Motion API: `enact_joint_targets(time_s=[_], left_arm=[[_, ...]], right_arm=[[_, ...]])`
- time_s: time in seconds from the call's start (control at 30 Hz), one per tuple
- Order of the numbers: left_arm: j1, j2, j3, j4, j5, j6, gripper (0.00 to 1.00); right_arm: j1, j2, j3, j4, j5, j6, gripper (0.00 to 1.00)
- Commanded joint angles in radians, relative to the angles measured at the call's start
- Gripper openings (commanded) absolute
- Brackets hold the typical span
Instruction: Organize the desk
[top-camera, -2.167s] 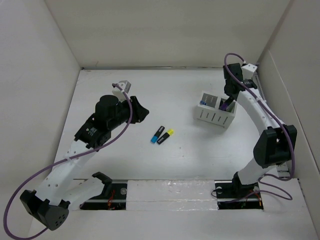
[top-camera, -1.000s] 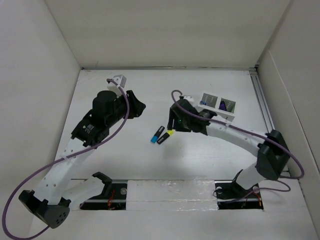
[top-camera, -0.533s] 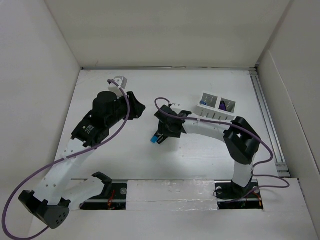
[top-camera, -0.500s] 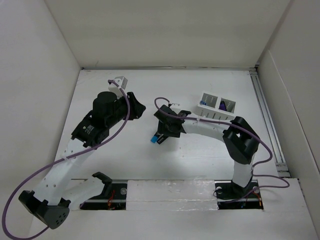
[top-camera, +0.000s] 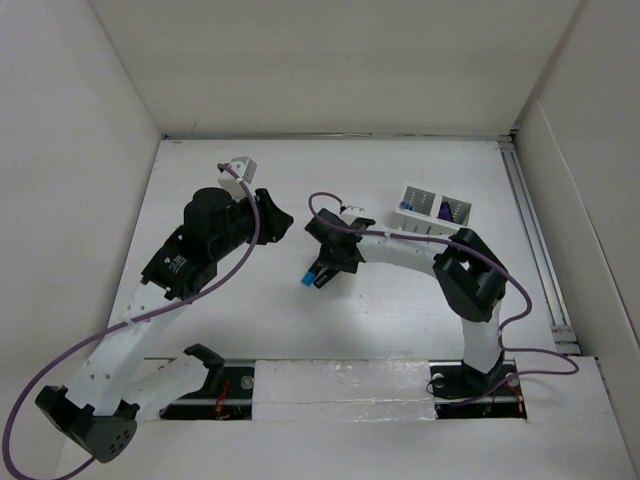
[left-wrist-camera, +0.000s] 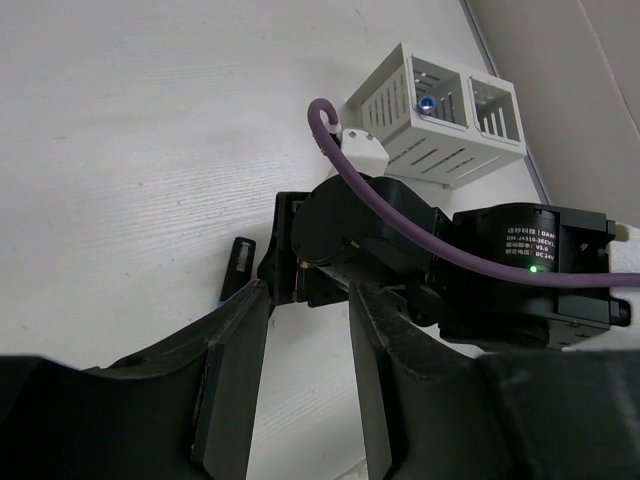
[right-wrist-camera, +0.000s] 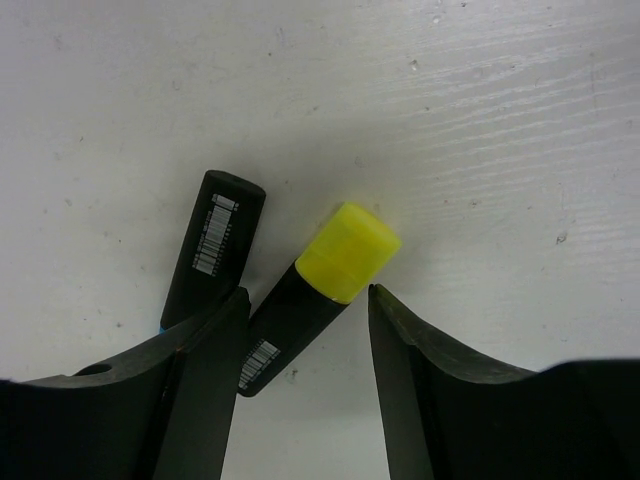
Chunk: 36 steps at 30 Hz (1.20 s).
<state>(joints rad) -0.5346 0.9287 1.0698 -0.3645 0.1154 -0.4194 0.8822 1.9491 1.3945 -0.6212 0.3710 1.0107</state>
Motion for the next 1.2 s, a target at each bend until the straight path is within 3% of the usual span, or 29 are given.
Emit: enact_joint_targets(time_s=[0.0,0.37,0.47,0.57,0.83,0.93,1.03,1.07,1.17], left_arm=[[0.005,-0.034,-0.016,0.026,-0.002,0.007,0.35],[0.005,-0.057,-0.004,0.016,-0.011,-0.016,0.35],[0.005,-0.067,-0.008,0.015,-0.019,-0.022,0.35],[0.005,-0.067,-0.007,0.018,-0.022,-0.028,0.35],[0.005,-0.077,-0.018,0.018,-0.040,-0.032,0.35],[0.005,-0.070,-0.016,0.012,-0.037,-0.030,0.35],[0.005,-0.048,-0.004,0.001,-0.028,-0.027,0.35],[0.005,-0.041,0.001,0.009,-0.019,-0.032,0.35],[0.005,-0.036,-0.002,0.022,-0.007,-0.036,0.35]], right_arm=[[-0.012,0.004,0.000,-0.011,0.034,0.022,0.56],[-0.023,0.019,-0.061,0.021,0.029,0.012,0.55],[-0.023,0.019,-0.080,0.023,0.031,0.008,0.40],[-0.023,-0.001,-0.121,0.028,0.039,-0.004,0.33],[-0.023,-0.140,-0.279,0.064,0.037,-0.027,0.25],[-0.032,-0.170,-0.282,0.064,0.028,-0.034,0.22],[-0.032,-0.265,-0.282,0.097,0.000,-0.043,0.19],[-0.032,-0.373,-0.257,0.113,-0.004,-0.091,0.18],[-0.052,-0.418,-0.203,0.086,0.017,-0.113,0.18]])
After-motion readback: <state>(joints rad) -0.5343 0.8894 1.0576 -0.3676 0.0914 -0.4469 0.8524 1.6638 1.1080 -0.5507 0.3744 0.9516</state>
